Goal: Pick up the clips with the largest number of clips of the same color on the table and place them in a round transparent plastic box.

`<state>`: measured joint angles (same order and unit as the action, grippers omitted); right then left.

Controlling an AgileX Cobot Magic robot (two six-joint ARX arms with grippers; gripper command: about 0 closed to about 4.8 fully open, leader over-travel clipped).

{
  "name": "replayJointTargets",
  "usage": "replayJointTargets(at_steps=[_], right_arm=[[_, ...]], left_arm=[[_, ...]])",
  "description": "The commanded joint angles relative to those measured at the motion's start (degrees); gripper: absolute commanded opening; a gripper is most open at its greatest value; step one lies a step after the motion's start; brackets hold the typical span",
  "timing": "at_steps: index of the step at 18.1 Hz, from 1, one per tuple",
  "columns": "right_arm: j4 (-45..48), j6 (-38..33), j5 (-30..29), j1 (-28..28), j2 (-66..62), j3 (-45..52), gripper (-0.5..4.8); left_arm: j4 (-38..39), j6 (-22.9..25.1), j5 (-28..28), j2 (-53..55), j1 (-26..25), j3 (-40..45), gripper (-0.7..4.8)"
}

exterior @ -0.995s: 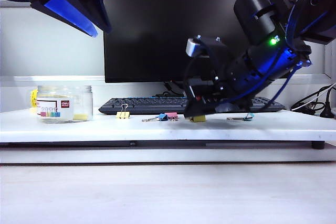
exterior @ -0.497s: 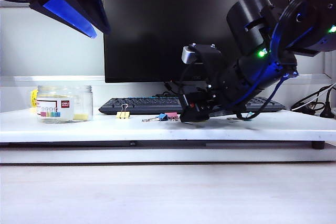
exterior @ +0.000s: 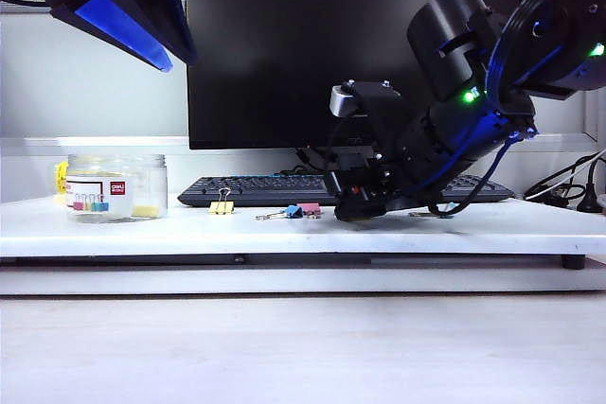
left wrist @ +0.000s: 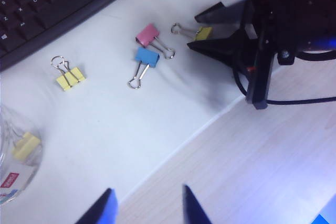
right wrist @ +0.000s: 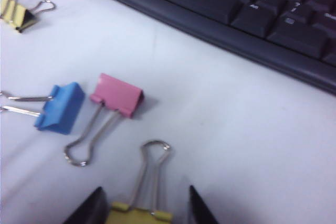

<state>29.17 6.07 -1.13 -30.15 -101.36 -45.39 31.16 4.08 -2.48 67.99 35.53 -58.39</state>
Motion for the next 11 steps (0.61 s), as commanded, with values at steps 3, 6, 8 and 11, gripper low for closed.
replayJointTargets(at_steps=[3,6,8,11], right_arm=[[-6.91,0.13,0.13,-0.09,-0.15,0.24,2.06],[-9.46,-0.13,0.13,-0.09,-0.15,0.26,2.06],[-9.73,-0.77,0.00,-0.09,-0.13,0.26,1.97],[-10.97,-4.33,-0.07,-0.09,-0.13,0.26,1.98]], left_arm=[[0.76,-0.02,-0.31,-0.24,0.00,-0.20,1.75],[1.29,-0.02,-0.33,-0.28,0.00,-0.20,1.75],[1.33,-0.02,-0.33,-0.28,0.00,-0.20,1.75],[1.46,-0.04,-0.35,-0.28,0.00,-0.20,1.75]])
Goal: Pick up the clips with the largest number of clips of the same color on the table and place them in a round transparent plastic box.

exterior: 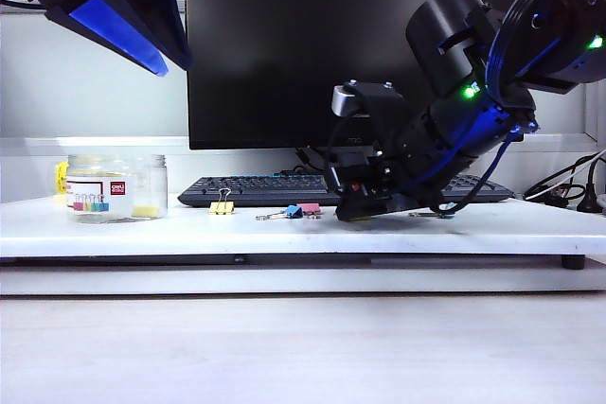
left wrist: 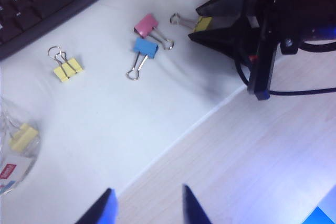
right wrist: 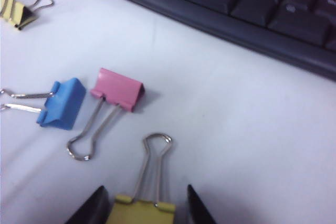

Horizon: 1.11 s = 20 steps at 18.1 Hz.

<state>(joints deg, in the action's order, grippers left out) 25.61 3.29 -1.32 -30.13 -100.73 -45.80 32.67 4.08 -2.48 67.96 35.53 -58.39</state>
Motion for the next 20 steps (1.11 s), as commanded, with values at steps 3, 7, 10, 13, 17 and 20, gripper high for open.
replayJointTargets(at_steps=[3,7,10,13,17,20], right_arm=[[-9.22,-1.90,0.13,-0.11,-0.76,0.68,1.98],[-10.19,-3.30,0.13,-0.11,-0.76,0.68,1.16],[-10.16,-3.28,0.13,-0.11,-0.76,0.63,1.16],[-8.70,-3.32,-0.33,-0.11,-0.68,0.44,1.08],[-8.11,-3.30,-2.05,-0.11,0.63,-1.38,0.83],[-11.21,-3.30,-6.27,-0.31,0.81,-6.05,0.84]], left_arm=[[0.11,-0.02,-0.35,-0.26,0.00,-0.22,1.75],[0.13,-0.02,-0.33,-0.26,0.00,-0.22,1.75],[0.20,0.00,-0.33,-0.26,0.00,-0.28,1.75],[0.22,0.00,-0.33,-0.26,0.00,-0.28,1.75],[0.15,0.02,-0.13,-0.83,0.00,-0.63,1.75],[0.22,0.07,0.28,-2.05,0.00,-0.63,1.75]])
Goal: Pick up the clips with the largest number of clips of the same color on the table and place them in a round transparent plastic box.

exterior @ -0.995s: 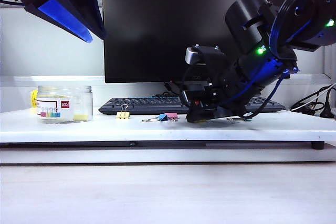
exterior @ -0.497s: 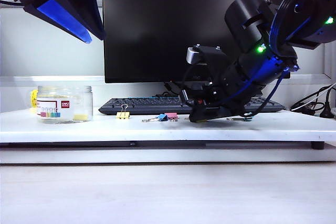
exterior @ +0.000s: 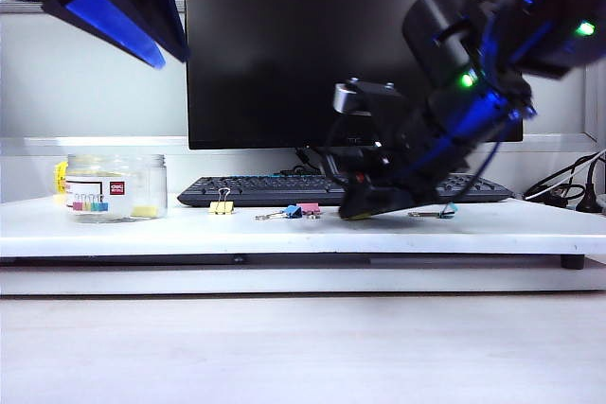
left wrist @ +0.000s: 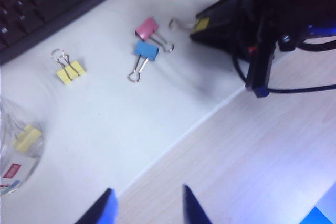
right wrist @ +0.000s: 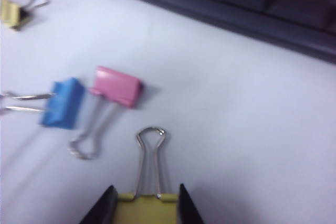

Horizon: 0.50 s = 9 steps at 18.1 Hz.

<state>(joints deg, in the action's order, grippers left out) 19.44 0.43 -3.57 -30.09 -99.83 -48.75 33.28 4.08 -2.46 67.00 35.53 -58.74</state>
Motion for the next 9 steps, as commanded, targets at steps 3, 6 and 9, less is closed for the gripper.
replayJointTargets(at_steps=[3,6,9], right_arm=[[-8.33,-0.20,-6.38,-0.96,-0.09,-9.57,0.84],[-9.40,0.13,-6.93,-0.96,-0.09,-13.64,0.84],[-10.64,0.02,-10.43,-1.36,-0.09,-16.31,0.84]], left_arm=[[-0.17,0.15,0.94,-2.73,-0.02,-0.28,1.75],[1.20,0.28,2.78,-4.22,-0.04,-0.28,1.75],[2.27,0.42,5.40,-5.64,-0.04,-0.28,1.75]])
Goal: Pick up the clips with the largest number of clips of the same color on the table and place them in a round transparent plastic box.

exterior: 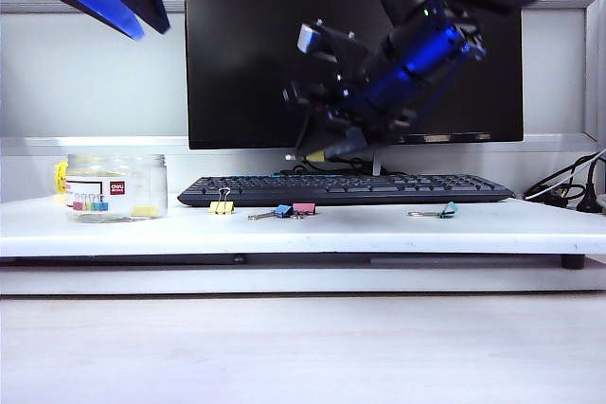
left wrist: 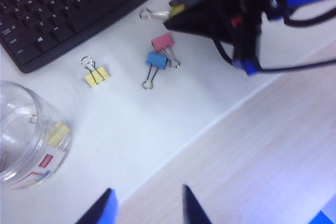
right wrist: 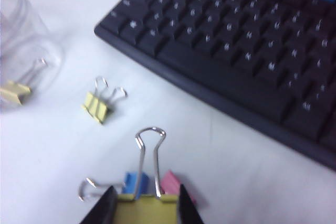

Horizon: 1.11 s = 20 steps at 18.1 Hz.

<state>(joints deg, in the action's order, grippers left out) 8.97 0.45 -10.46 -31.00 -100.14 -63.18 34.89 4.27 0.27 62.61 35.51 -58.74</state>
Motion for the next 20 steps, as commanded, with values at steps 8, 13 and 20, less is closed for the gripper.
replayJointTargets(at_steps=[8,13,20], right_arm=[[-0.15,0.09,-6.69,-7.67,0.22,-7.69,0.84],[0.52,1.09,-7.17,-10.86,0.22,-8.98,0.84],[3.56,1.07,-9.25,-12.13,0.17,-8.98,0.84]], left_arm=[[2.58,0.24,5.16,-4.81,-0.02,-0.26,1.75],[3.96,2.29,13.09,-7.65,-0.02,-0.28,1.75],[5.66,3.72,15.37,-16.48,-5.27,-0.26,1.75]])
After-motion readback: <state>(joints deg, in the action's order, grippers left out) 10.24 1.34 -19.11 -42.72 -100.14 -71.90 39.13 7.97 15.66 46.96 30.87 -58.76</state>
